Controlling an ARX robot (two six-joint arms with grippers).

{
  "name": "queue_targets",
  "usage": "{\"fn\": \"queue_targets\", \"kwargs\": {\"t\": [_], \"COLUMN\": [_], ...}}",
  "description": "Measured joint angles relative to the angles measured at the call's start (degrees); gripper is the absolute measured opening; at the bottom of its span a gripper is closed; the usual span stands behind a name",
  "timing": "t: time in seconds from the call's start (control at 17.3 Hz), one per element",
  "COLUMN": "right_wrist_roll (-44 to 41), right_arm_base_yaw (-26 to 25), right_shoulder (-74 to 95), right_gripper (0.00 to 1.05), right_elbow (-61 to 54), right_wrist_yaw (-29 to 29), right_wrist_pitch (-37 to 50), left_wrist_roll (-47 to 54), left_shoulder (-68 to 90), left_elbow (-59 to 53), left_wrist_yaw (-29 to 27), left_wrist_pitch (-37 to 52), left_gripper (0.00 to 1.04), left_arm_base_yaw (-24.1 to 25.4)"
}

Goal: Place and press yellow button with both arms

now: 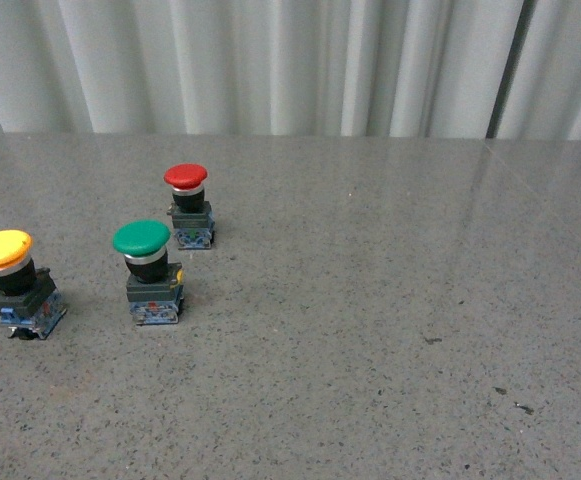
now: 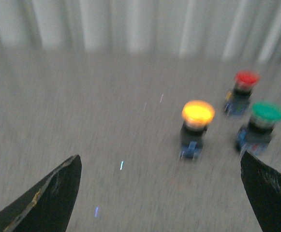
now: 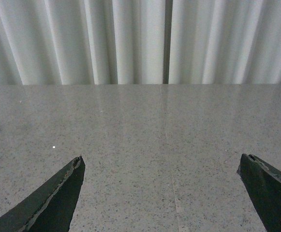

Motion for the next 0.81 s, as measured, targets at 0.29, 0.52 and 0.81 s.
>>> {"fn": "queue_targets", "kwargs": {"t": [0.29,0.52,0.81], "right_wrist_roll": [-0.02,-0.02,-0.02], "right_arm_base_yaw": [0.0,0.0,0.0], "right_shoulder": [0.0,0.0,0.0], "right_gripper": [0.98,0.98,0.98], "right_elbow": [0.0,0.0,0.0], "right_wrist_yaw": [0.0,0.02,0.0], "right_wrist_pitch": [0.02,0.0,-0.02], "left_wrist_roll": [0.74,2.62,2.14], "left_shoulder": [37.94,62.6,77.44], "left_elbow": [15.3,30.14,37.22], "left_wrist_yaw": [-6.97,1.49,8.13], "left_wrist_pitch": [20.04,21.4,17.79], "left_gripper": [0.98,0.98,0.98], "left_arm_base_yaw": [-1.14,-1.22,-2.38]}}
